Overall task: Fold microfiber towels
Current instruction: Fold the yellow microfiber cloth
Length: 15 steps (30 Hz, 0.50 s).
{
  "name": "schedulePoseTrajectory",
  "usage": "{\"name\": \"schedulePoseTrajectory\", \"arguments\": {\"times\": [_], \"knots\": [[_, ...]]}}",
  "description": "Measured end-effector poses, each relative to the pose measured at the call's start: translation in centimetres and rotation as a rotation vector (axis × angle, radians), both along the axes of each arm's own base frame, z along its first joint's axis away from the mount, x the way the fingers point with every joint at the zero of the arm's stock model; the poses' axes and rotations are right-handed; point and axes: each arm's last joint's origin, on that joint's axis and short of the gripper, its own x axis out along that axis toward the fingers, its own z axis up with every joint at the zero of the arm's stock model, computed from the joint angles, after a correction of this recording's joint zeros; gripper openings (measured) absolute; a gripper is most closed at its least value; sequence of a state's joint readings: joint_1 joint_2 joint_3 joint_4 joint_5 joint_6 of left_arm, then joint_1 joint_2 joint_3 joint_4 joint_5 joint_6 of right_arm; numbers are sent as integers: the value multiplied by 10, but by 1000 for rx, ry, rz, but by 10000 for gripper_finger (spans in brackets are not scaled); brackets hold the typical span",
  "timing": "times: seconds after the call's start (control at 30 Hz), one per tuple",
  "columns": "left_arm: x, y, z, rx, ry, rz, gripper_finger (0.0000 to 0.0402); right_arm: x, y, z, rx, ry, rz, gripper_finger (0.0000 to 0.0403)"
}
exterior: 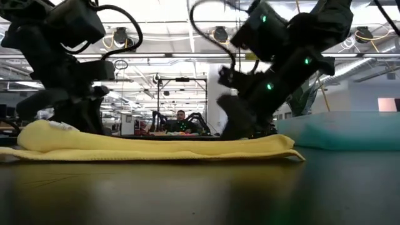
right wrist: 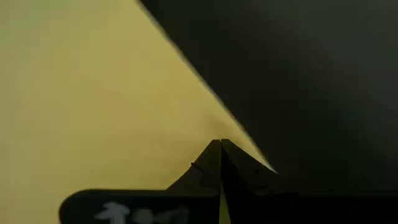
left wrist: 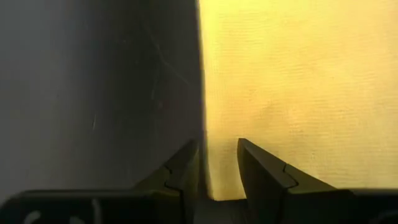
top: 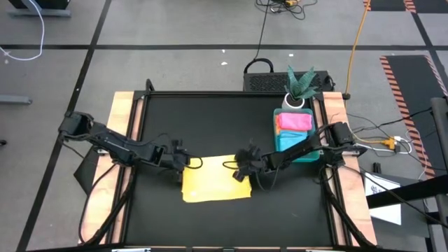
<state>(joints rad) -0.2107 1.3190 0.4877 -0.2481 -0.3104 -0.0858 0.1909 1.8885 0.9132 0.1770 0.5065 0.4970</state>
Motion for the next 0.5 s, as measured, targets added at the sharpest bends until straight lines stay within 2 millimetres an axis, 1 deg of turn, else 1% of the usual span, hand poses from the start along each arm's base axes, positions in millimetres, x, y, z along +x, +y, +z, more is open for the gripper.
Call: {"name": "schedulePoseTrajectory", "arguments": {"times": [0.1, 0.2, 0.33, 0.43, 0.5], "knots": [[1, -2, -1, -11, -42, -4, 113, -6, -7, -2, -3, 18, -121, 0], [0, -6, -5, -22, -87, -12, 113, -8, -3, -3, -20, 16, -139, 0], [-1, -18, -1, -53, -136, -36, 113, -10, 9, 9, -18, -19, -101, 0], [0, -36, 5, -95, -207, -95, 113, -14, 23, 22, -56, -61, -67, 0], [-3, -49, 7, -130, -235, -128, 113, -16, 33, 30, -59, -85, -25, 0]]}}
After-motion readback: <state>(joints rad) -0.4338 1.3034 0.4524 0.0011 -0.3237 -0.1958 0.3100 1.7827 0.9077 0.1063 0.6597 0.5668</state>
